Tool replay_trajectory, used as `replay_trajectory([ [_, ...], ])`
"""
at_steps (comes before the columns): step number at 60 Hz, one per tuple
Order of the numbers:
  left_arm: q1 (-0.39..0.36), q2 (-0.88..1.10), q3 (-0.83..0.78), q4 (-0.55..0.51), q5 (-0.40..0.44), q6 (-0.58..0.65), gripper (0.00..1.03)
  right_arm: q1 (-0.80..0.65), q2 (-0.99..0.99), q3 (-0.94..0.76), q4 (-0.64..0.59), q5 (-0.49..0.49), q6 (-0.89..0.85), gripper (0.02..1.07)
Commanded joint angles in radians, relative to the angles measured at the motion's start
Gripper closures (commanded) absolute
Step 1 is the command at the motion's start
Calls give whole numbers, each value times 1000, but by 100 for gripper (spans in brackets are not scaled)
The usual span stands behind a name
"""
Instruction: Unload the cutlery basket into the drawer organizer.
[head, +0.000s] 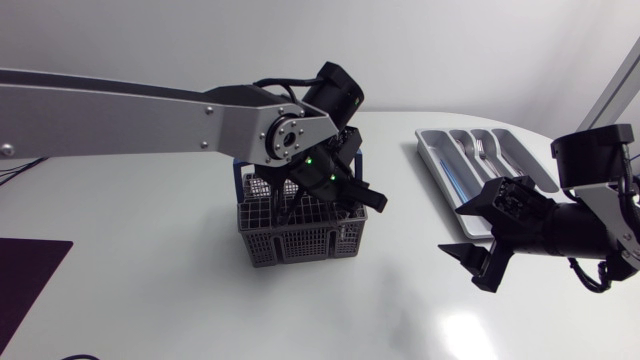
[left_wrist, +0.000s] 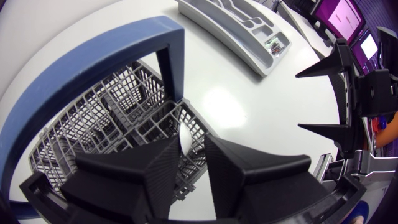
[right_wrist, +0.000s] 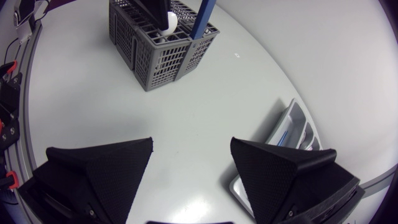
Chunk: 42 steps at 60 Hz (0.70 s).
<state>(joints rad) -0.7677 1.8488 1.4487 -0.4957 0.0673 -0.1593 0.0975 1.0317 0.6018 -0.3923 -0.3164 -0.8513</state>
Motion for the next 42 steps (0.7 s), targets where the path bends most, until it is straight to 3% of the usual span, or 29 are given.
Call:
replay_trajectory([
  [1,8,30,29,9,3,-22,86,10,-12,-28,-3,2,26,17],
  [9,13,29,26,11,3,-23,99,36,-16,-27,-3,4,43,17],
  [24,31,23,10,14,40,-28,99,82,-16,-31,4,20,72,17],
  [42,53,-22,-11,31,155,-42,99,85,-15,-33,4,20,72,17],
])
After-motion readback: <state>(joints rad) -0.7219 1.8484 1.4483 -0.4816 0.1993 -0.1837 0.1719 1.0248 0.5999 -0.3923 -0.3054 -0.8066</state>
